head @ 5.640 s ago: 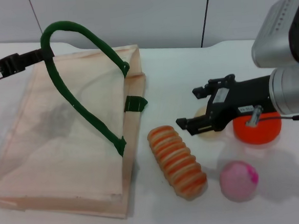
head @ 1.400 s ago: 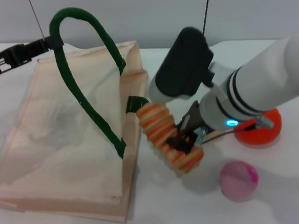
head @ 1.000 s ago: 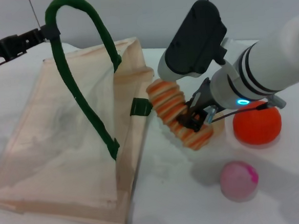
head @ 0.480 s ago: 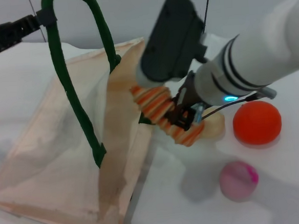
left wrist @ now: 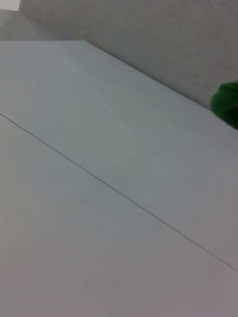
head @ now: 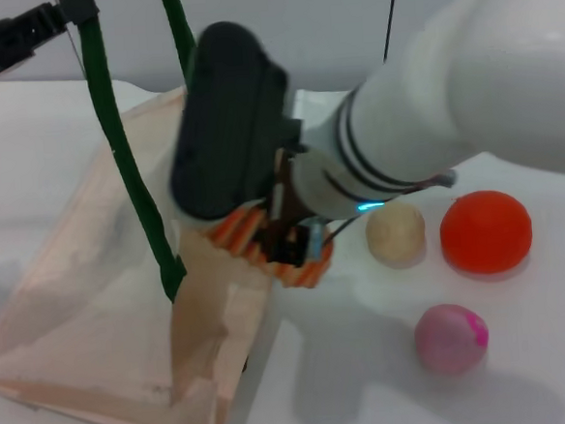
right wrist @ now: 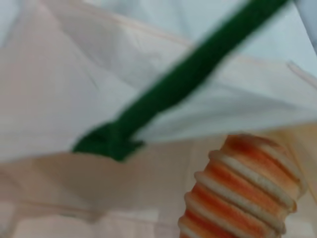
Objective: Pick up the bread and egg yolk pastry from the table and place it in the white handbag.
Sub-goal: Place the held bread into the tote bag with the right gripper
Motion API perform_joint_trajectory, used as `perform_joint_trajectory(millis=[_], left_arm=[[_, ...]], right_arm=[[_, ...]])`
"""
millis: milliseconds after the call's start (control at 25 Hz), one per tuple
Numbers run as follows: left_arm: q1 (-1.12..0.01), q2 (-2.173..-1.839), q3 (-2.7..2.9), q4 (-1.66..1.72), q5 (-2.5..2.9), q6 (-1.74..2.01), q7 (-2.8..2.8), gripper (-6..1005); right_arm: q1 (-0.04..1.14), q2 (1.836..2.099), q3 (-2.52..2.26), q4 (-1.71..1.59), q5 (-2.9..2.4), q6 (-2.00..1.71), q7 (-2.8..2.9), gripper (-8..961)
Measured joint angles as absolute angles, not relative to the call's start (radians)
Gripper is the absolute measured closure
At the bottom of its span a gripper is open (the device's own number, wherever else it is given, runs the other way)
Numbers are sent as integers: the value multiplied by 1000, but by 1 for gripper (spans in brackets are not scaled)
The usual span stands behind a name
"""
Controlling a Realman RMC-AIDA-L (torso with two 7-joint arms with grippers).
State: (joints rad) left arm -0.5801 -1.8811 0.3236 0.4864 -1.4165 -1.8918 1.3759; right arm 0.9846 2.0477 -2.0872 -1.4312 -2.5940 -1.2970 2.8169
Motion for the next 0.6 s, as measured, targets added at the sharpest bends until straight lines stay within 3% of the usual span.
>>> perform_joint_trajectory(millis=[600], left_arm=[[-612, -1877, 324, 488, -1420, -1902, 1347, 878]], right_arm=[[1137, 2044, -2200, -1310, -2605, -1131, 2812, 728]])
